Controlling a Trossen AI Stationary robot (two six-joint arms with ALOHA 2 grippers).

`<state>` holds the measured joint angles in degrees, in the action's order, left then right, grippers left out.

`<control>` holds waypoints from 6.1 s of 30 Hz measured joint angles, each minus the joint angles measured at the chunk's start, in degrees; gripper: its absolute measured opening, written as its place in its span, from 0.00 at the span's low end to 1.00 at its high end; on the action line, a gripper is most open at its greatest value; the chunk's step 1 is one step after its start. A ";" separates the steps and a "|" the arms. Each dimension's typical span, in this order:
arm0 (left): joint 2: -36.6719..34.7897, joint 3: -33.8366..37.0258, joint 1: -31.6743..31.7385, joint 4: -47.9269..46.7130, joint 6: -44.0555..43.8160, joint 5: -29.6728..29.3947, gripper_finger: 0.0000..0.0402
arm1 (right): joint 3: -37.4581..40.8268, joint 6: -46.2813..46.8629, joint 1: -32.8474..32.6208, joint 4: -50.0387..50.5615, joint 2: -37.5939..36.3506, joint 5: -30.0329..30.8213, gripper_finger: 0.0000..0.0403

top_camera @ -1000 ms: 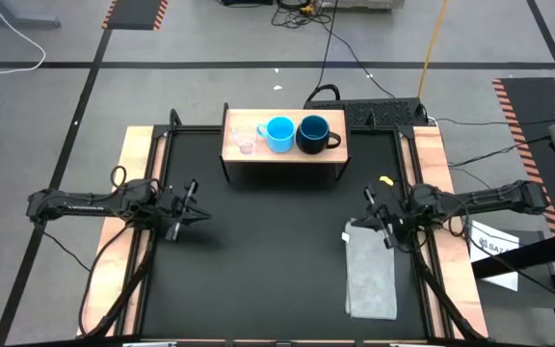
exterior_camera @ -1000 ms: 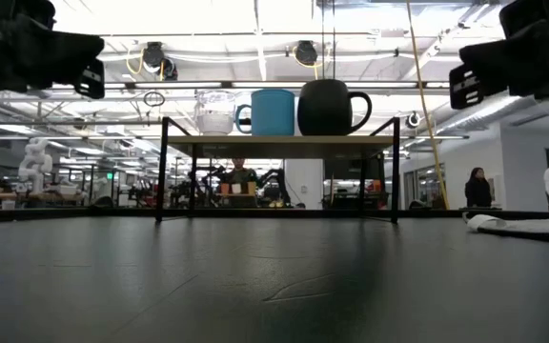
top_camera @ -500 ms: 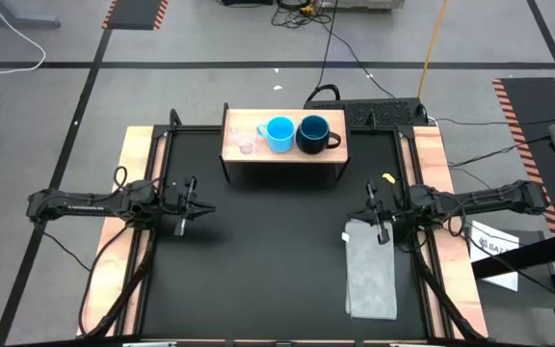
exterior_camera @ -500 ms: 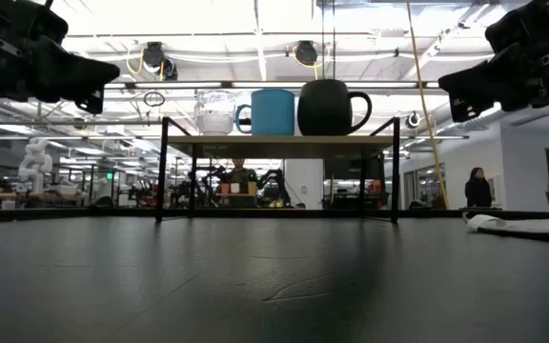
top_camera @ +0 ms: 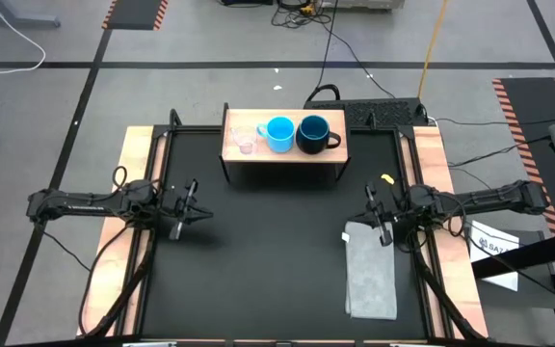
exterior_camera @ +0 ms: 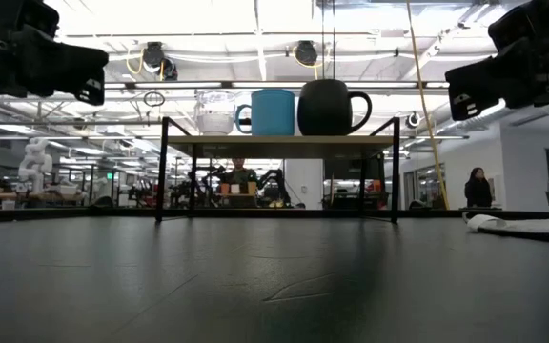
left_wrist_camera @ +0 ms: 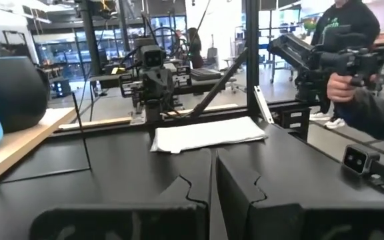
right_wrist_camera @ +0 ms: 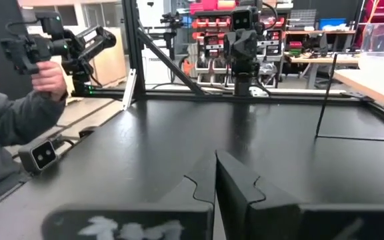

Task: Stack small to large cups/mugs on shelf
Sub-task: Return to Home Position

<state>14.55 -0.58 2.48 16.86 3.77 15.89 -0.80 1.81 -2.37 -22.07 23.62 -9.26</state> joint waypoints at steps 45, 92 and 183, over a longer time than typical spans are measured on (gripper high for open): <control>0.02 0.00 0.00 0.75 -2.56 -5.45 0.06 | 0.00 1.61 0.00 -0.37 0.02 -0.01 0.00; 0.02 0.00 0.00 0.74 -2.54 -5.48 0.06 | -0.02 1.61 0.02 -0.35 0.02 -0.02 0.00; 0.02 -0.02 0.00 0.74 -2.54 -5.49 0.06 | 0.00 1.61 0.00 -0.37 0.02 -0.02 0.00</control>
<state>14.57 -0.60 2.48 17.61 1.23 10.40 -0.80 3.42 -2.37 -22.44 23.64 -9.28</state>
